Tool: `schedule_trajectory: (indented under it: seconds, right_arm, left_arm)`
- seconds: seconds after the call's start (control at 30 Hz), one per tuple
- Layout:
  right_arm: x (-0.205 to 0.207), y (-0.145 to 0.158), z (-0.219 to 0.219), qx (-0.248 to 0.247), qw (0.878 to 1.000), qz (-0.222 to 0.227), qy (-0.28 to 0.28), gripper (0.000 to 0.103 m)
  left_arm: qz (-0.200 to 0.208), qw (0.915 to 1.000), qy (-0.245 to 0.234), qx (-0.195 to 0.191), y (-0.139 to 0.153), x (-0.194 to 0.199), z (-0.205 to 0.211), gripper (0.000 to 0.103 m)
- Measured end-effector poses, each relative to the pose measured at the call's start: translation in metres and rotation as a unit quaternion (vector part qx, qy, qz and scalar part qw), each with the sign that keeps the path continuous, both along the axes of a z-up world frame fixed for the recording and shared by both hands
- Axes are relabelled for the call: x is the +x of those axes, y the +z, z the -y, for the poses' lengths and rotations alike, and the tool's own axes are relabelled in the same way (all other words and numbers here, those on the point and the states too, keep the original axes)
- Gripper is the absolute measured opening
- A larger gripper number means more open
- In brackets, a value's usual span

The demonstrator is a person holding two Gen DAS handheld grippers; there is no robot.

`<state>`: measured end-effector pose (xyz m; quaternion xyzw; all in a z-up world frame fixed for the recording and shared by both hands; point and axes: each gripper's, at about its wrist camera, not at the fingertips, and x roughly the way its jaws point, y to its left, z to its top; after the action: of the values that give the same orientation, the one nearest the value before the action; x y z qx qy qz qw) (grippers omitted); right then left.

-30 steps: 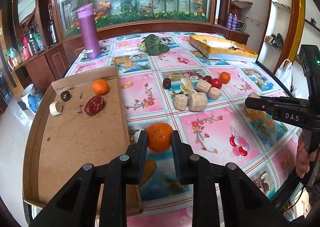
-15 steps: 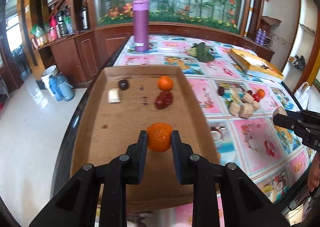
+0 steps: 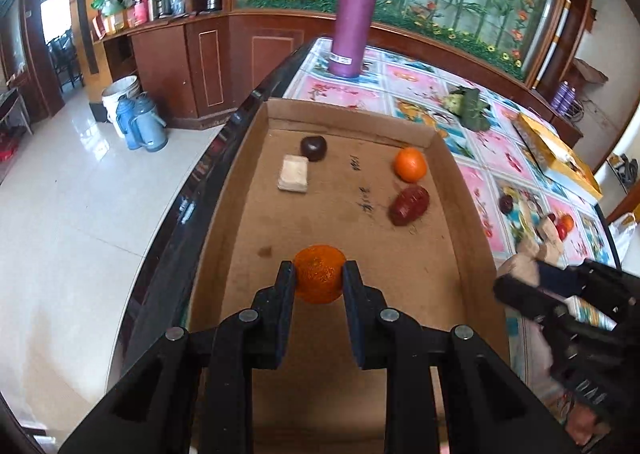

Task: Organize fruits
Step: 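Carry the orange and bun into the tray and open both tools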

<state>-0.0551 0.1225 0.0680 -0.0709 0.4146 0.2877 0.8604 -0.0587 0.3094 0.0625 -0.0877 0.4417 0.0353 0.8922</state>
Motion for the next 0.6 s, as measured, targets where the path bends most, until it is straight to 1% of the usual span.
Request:
schedule_trajectory:
  seconds: [0.1, 0.2, 0.33, 0.4, 0.53, 0.57, 0.6]
  right_arm:
    - [0.02, -0.011, -0.027, -0.027, 1.0, -0.003, 0.006, 0.03]
    - [0.036, -0.023, -0.042, -0.043, 0.999, -0.015, 0.007, 0.03]
    - [0.052, -0.036, -0.055, -0.054, 0.998, -0.03, 0.002, 0.03]
    - [0.056, -0.039, -0.058, -0.056, 0.998, -0.034, 0.002, 0.03]
    - [0.063, -0.044, -0.066, -0.062, 0.997, -0.037, 0.006, 0.03]
    - [0.063, -0.045, -0.068, -0.063, 0.997, -0.038, 0.007, 0.03]
    - [0.064, -0.046, -0.069, -0.063, 0.997, -0.039, 0.007, 0.03]
  left_arm:
    - [-0.019, 0.9997, 0.016, -0.009, -0.001, 0.021, -0.008, 0.023]
    - [-0.044, 0.9984, 0.033, -0.013, -0.009, 0.04, -0.015, 0.023]
    - [-0.057, 0.9976, 0.038, -0.005, -0.018, 0.055, -0.018, 0.024]
    - [-0.059, 0.9975, 0.04, -0.005, -0.022, 0.061, -0.019, 0.024]
    - [-0.05, 0.9979, 0.04, 0.005, -0.02, 0.065, -0.019, 0.024]
    - [-0.049, 0.9979, 0.04, 0.008, -0.02, 0.066, -0.019, 0.025]
    - [-0.049, 0.998, 0.038, 0.008, -0.02, 0.068, -0.019, 0.028]
